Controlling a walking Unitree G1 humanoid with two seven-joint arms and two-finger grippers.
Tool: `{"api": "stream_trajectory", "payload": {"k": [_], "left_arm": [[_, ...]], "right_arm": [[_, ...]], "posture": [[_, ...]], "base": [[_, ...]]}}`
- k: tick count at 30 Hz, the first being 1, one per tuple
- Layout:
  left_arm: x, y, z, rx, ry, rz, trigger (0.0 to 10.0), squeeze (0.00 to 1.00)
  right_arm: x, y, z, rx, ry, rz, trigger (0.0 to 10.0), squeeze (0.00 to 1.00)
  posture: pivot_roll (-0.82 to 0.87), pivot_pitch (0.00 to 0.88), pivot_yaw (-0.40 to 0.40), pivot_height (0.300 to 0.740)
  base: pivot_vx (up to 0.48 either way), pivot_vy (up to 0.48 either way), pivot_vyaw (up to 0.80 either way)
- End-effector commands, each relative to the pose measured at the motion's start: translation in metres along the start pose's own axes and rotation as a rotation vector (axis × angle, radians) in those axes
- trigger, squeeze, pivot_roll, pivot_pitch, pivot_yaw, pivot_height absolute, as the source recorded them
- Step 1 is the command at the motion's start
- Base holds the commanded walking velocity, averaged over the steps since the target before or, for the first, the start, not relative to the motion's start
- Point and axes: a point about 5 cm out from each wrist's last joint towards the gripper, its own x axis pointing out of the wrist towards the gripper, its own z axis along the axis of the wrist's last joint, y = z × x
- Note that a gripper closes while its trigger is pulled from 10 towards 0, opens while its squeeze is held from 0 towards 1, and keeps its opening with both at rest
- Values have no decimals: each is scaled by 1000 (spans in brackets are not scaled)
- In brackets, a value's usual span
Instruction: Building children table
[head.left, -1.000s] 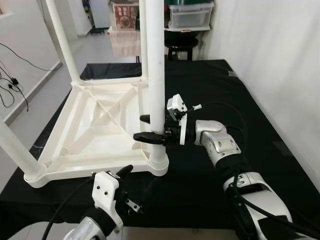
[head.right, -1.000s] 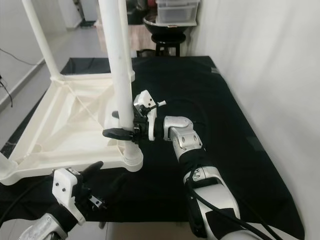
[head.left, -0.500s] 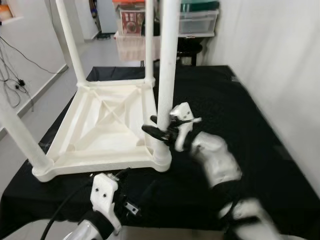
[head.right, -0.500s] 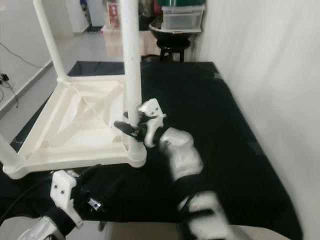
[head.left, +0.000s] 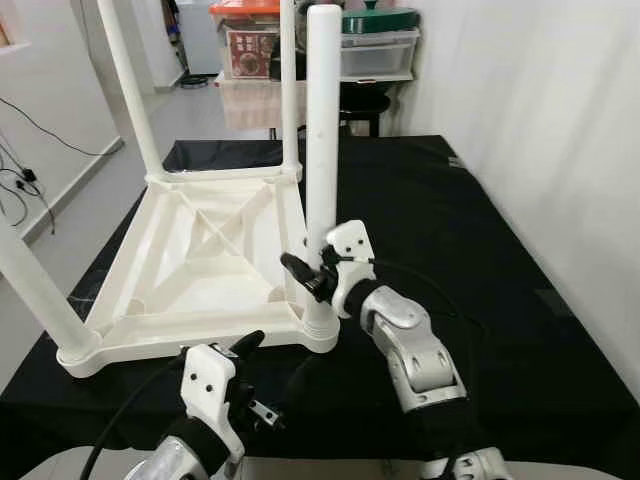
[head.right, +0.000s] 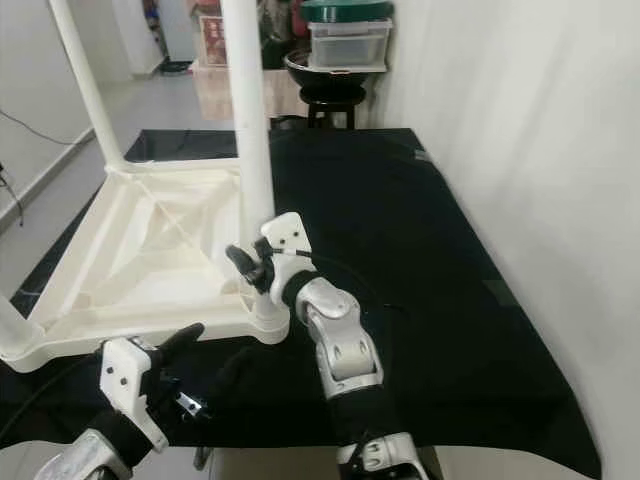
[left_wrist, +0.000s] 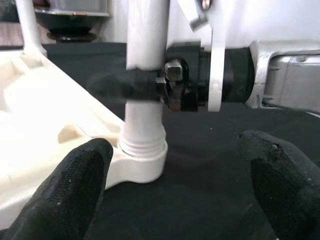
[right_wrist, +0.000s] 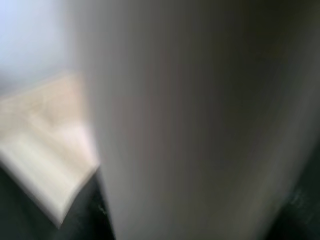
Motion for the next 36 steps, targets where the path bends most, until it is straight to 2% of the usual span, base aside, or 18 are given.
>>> {"api": "stream_trajectory", "payload": {"k": [1,2,3,6,7,8,9,10,11,18,20,25,30,33,36], "left_arm": [[0,1,-6,-9,20,5,10000,0],[1,1,-7,-10,22,1,10000,0],[1,1,-7,-10,22,1,10000,0],[2,1,-7,-10,24,-1,10000,0],[2,1,-7,-10,24,-1,10000,0],[2,1,-8,-11,24,-1,10000,0],[2,1,-8,-10,25,1,10000,0],[2,1,-8,-10,25,1,10000,0],[2,2,-9,-9,27,4,10000,0],[1,2,-9,-11,33,3,10000,0],[0,1,-9,-13,35,2,10000,0],[-1,-1,-9,-15,36,3,10000,0],[-2,-2,-8,-18,37,3,10000,0],[-2,-3,-7,-19,35,1,10000,0],[-3,-3,-6,-19,34,0,10000,0]], "right_arm": [[5,2,6,16,-3,61,10000,1000],[7,1,17,9,-40,176,10000,1000],[7,1,17,9,-40,176,10000,1000],[5,4,23,-14,-72,300,10000,1000],[5,4,23,-14,-72,300,10000,1000],[4,5,26,-22,-91,365,10000,1000],[3,6,27,-43,-101,455,10000,671],[3,6,27,-43,-101,455,10000,671],[3,0,23,-94,-73,580,10000,0],[10,-12,19,-63,-23,595,10000,0],[12,-16,18,-16,-6,611,0,0],[11,-20,15,22,15,630,0,0],[9,-26,12,20,18,601,0,0],[3,-37,1,-82,65,499,0,0],[-2,-45,-2,-102,71,415,0,0]], "posture": [[-17,24,-24,740],[-21,17,-23,740],[-21,17,-23,740],[-16,10,-27,740],[-16,10,-27,740],[-7,6,-32,740],[-3,0,-32,740],[-3,0,-32,740],[12,0,-34,740],[28,0,-35,740],[42,0,-38,740],[48,6,-41,740],[42,13,-39,740],[24,30,-33,740],[15,38,-31,740]], "base": [[0,0,0],[0,0,0],[0,0,0],[0,0,0],[0,0,0],[0,0,0],[0,0,0],[0,0,0],[0,0,0],[0,0,0],[0,0,0],[0,0,0],[0,0,0],[0,0,0],[0,0,0]]}}
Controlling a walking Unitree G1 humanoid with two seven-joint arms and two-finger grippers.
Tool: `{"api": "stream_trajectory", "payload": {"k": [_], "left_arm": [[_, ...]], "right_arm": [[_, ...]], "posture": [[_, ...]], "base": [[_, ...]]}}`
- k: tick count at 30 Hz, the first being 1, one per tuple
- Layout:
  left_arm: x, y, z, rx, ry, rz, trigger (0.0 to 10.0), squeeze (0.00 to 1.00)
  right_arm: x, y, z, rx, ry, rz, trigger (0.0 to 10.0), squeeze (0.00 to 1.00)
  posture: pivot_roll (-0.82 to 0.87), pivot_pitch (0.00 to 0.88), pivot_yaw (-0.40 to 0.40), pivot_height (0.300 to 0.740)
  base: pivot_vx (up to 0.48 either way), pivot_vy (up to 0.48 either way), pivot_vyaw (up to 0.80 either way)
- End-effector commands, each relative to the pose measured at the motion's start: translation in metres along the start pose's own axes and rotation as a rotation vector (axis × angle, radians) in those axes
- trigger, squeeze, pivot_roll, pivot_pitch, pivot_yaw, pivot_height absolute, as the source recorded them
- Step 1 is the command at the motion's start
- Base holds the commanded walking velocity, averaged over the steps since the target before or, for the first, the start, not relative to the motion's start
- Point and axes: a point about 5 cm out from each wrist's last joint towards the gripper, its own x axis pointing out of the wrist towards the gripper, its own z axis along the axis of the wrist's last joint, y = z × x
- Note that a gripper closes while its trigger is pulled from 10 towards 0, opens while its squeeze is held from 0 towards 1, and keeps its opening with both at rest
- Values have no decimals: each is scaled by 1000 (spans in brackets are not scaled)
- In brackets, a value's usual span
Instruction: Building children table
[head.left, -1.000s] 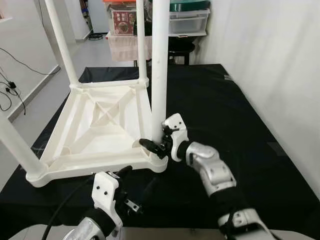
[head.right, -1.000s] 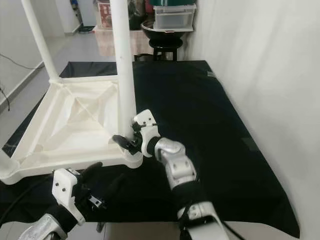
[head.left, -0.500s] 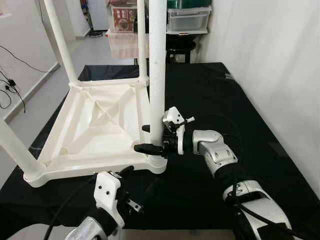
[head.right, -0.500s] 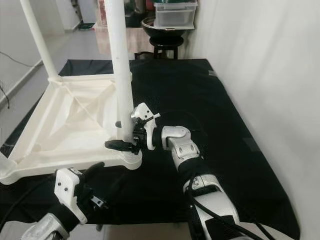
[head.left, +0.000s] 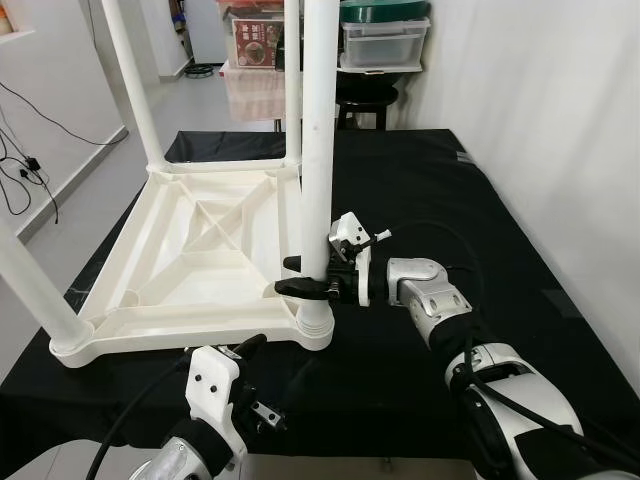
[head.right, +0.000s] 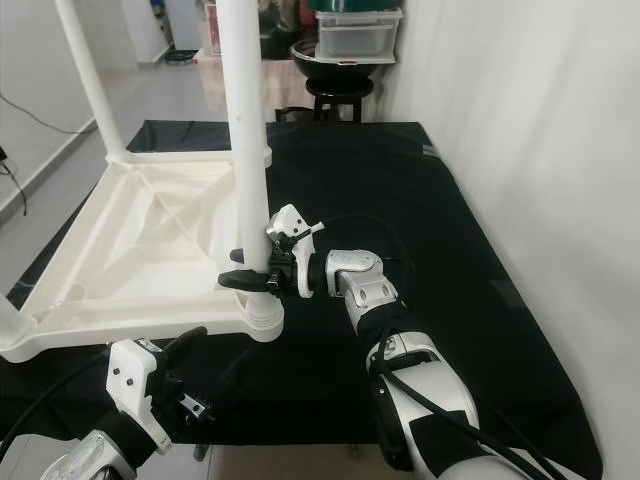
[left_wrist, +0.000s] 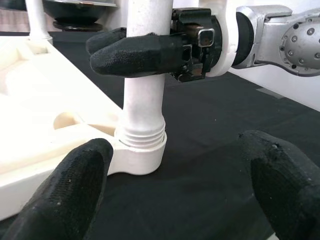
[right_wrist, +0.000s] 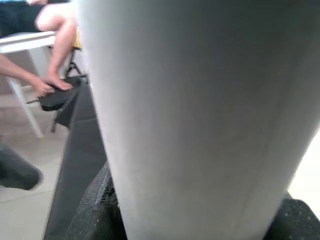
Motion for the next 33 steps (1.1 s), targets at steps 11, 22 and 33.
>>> {"api": "stream_trajectory", "payload": {"k": [11,22,33], "left_arm": [[-5,2,4,-4,12,-8,10000,0],[-3,4,3,0,7,8,10000,0],[-1,4,1,-3,12,0,10000,0]], "right_arm": [[1,53,-29,123,67,-621,0,0],[16,45,-16,145,70,-537,10000,1000],[11,45,11,-56,32,187,10000,0]], "posture": [[-41,68,7,740],[-20,49,-13,740],[-1,27,-17,740]], "base": [[0,0,0],[0,0,0],[0,0,0]]}}
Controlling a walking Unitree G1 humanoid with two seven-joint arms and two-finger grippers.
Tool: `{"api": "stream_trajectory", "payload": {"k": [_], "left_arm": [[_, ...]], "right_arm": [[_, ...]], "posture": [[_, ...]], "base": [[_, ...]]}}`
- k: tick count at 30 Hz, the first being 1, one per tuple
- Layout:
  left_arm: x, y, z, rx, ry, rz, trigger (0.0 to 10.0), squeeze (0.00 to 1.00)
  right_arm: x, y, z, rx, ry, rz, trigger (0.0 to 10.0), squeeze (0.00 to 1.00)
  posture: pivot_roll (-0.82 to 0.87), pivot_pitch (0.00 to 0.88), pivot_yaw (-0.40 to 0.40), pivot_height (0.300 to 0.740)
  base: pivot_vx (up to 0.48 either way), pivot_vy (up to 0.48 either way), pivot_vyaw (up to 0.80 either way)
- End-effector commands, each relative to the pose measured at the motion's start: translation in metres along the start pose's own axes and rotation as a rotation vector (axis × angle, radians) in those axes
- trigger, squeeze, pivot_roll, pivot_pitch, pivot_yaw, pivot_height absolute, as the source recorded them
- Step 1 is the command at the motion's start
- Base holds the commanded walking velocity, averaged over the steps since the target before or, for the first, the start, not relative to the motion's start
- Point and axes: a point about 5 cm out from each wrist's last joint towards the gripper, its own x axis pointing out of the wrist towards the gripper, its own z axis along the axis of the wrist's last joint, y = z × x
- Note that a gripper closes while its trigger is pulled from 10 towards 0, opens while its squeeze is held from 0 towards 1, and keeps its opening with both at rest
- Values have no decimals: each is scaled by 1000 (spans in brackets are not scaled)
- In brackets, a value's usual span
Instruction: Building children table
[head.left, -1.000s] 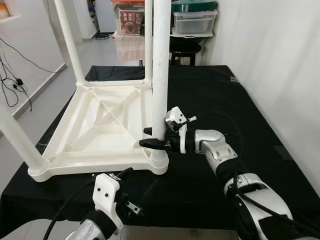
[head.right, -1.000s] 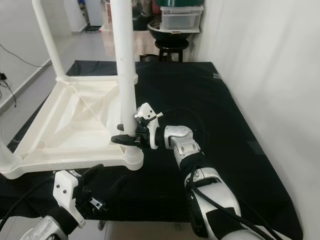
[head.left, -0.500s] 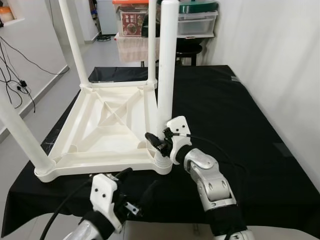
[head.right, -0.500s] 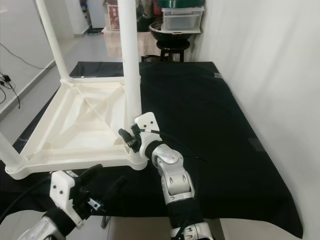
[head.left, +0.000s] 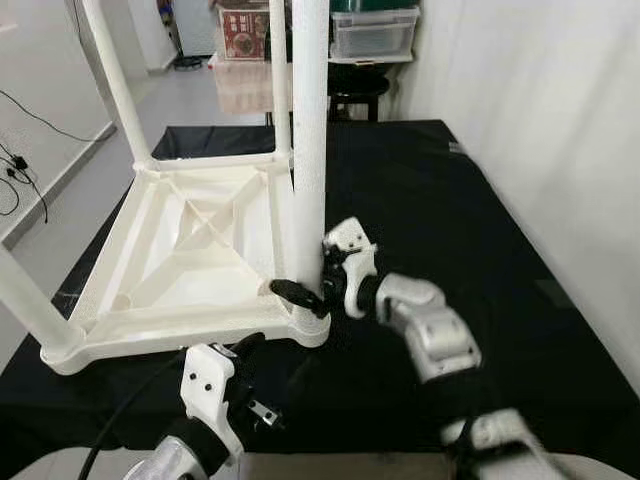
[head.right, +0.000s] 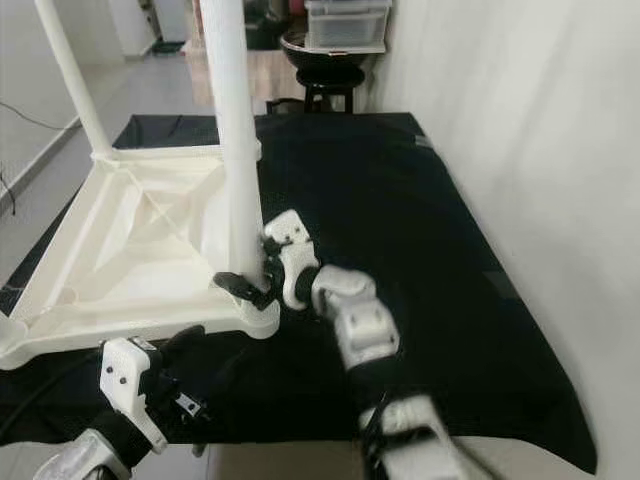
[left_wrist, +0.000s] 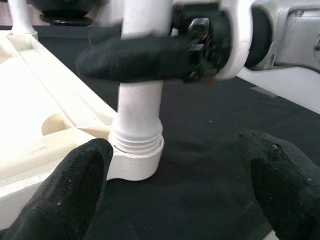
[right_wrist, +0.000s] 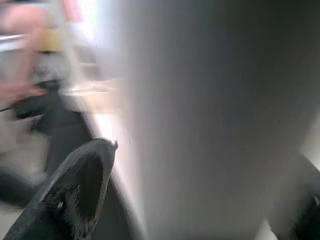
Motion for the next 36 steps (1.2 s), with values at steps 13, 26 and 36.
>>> {"api": "stream_trajectory", "payload": {"k": [13,26,36], "left_arm": [[-3,1,-7,-6,34,16,10000,0],[-5,-4,-5,-15,29,9,10000,0],[-7,0,-3,-14,32,9,10000,0]], "right_arm": [[15,2,-23,93,60,359,0,0],[-12,-7,-31,43,17,142,0,0],[3,38,-48,100,106,-496,0,0]], "posture": [[16,22,-15,740],[-10,56,-18,740],[-32,62,2,740]], "base": [[0,0,0],[0,0,0],[0,0,0]]}}
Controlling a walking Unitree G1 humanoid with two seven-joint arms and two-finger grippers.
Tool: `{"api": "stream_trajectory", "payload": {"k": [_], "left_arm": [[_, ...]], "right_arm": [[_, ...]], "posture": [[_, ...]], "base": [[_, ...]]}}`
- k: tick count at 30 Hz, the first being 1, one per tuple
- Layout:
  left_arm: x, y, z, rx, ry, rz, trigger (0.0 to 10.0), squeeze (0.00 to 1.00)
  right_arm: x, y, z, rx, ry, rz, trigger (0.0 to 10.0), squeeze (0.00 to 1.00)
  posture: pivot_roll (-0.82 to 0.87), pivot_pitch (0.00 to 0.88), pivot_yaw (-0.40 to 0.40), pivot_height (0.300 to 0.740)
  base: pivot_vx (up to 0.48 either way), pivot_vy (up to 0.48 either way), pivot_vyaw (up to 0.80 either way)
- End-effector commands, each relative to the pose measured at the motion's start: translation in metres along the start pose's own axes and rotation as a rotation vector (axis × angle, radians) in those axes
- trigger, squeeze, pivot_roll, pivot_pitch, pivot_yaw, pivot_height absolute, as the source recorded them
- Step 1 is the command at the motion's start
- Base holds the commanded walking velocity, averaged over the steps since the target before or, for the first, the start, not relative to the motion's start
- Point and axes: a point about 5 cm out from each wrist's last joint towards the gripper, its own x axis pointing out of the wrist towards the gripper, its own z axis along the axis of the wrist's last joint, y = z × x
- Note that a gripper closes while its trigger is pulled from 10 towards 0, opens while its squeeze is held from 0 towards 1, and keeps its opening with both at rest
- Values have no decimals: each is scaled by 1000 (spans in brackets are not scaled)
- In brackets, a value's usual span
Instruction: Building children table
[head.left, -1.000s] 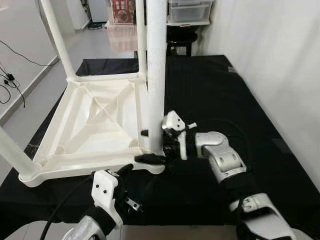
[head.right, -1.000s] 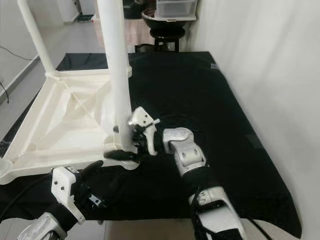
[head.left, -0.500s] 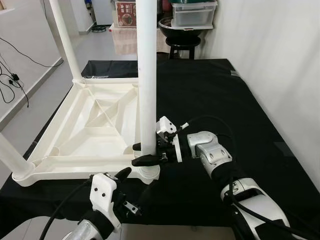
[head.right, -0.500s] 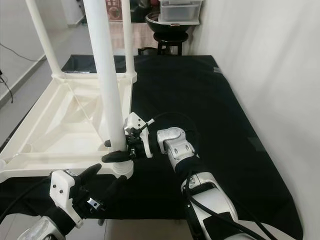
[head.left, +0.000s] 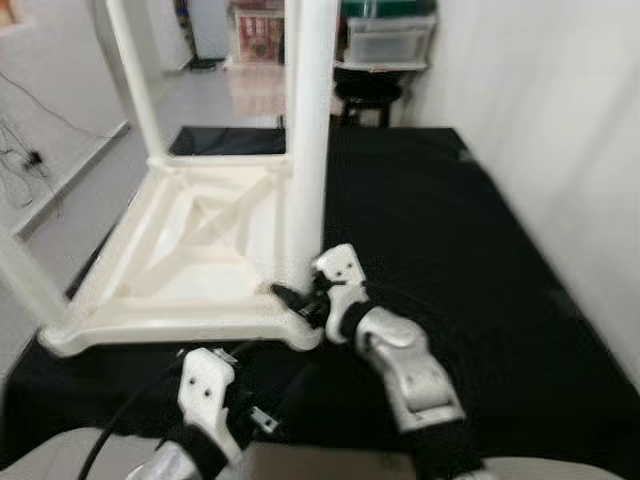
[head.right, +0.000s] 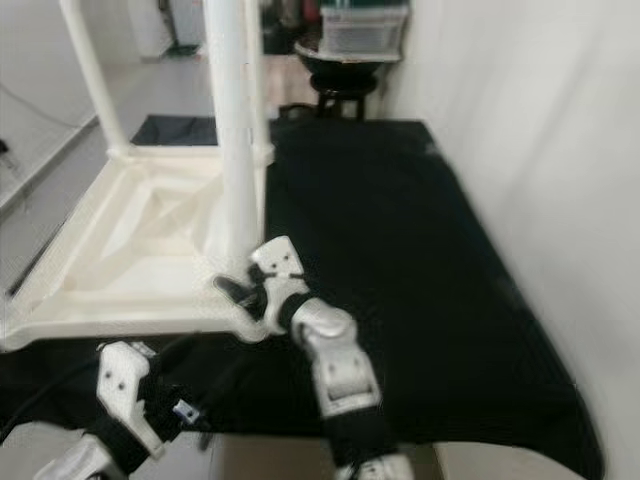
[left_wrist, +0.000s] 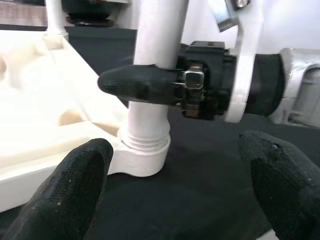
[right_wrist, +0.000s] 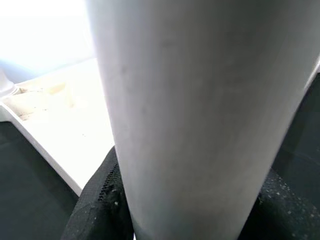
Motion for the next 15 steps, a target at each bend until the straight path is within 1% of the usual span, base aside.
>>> {"api": "stream_trajectory", "payload": {"k": [1,3,4,5,6,8,9,10,11,12,14,15], "left_arm": [[0,2,-1,3,14,-14,10000,0],[1,2,-1,6,16,-21,10000,0],[2,3,-1,8,14,-15,10000,0],[2,3,-1,8,14,-15,10000,0],[2,3,-1,8,10,-7,10000,0],[2,4,-1,9,6,3,10000,0],[3,4,-1,11,4,8,10000,0],[3,4,-1,12,3,10,10000,0],[4,5,-1,11,3,8,10000,0],[4,5,-1,11,4,7,10000,0],[4,5,-1,9,6,2,10000,0],[5,5,-1,9,6,1,10000,0]], "right_arm": [[5,0,-10,-15,66,42,0,0],[11,-1,-7,-9,62,60,0,0],[12,-2,-6,-14,68,36,3922,0],[12,-2,-6,-14,68,36,3922,0],[13,-2,-4,-13,78,11,10000,0],[13,-2,1,-8,75,22,10000,0],[15,-3,6,8,62,63,10000,1000],[15,-1,10,24,60,71,10000,1000],[16,2,15,31,51,141,10000,1000],[16,3,17,34,48,187,10000,1000],[16,0,27,19,-7,317,10000,1000],[16,-2,29,13,-23,347,10000,1000]], "posture": [[-28,55,-6,740],[-28,55,-8,740],[-27,51,-8,740],[-27,51,-8,740],[-26,48,-7,740],[-24,44,-9,740],[-23,41,-10,740],[-23,41,-10,740],[-22,38,-12,740],[-22,38,-12,740],[-16,36,-9,740],[-16,36,-9,740]], "base": [[0,0,0],[0,0,0],[0,0,0],[0,0,0],[0,0,0],[0,0,0],[0,0,0],[0,0,0],[0,0,0],[0,0,0],[0,0,0],[0,0,0]]}}
